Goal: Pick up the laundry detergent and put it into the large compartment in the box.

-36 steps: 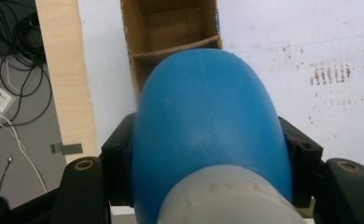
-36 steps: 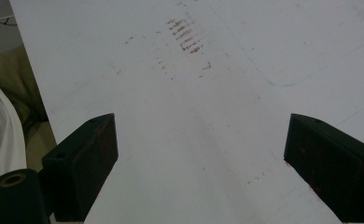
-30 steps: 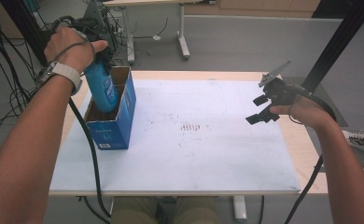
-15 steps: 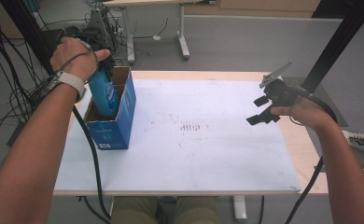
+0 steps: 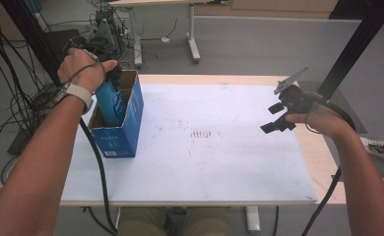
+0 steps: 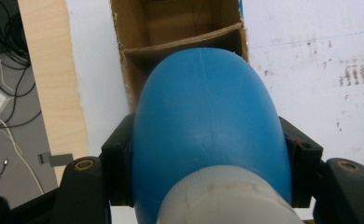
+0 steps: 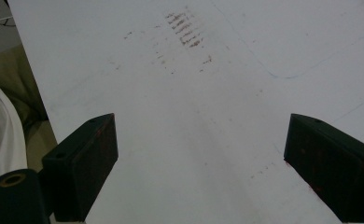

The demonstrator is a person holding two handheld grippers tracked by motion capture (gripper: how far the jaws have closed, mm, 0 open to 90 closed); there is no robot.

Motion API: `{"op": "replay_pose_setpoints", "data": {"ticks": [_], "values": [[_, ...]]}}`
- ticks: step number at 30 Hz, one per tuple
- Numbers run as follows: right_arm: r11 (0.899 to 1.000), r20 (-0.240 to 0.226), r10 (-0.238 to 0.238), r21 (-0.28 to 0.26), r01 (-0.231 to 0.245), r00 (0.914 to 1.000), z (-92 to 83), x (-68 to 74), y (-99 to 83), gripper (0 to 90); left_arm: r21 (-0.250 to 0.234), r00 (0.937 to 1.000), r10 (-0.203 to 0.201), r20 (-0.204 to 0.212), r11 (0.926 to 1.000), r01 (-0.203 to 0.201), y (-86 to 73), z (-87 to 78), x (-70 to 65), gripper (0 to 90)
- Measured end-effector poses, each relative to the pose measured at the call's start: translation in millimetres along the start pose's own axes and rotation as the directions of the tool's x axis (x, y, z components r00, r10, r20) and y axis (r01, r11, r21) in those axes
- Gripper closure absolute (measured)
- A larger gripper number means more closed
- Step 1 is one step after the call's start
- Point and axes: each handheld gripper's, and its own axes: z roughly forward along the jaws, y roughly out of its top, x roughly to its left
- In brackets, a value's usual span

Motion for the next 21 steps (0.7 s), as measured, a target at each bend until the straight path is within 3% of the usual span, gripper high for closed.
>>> {"op": "replay_pose_setpoints", "data": {"ticks": [21], "values": [[1.0,-0.007,0.017,0.008,-0.017,0.9998,4.4,-2.9,-3.7,9.7,0.012,0.9999,0.013,0.002,0.9998,-0.013,-0.2,36.1,1.7,37.1]]}}
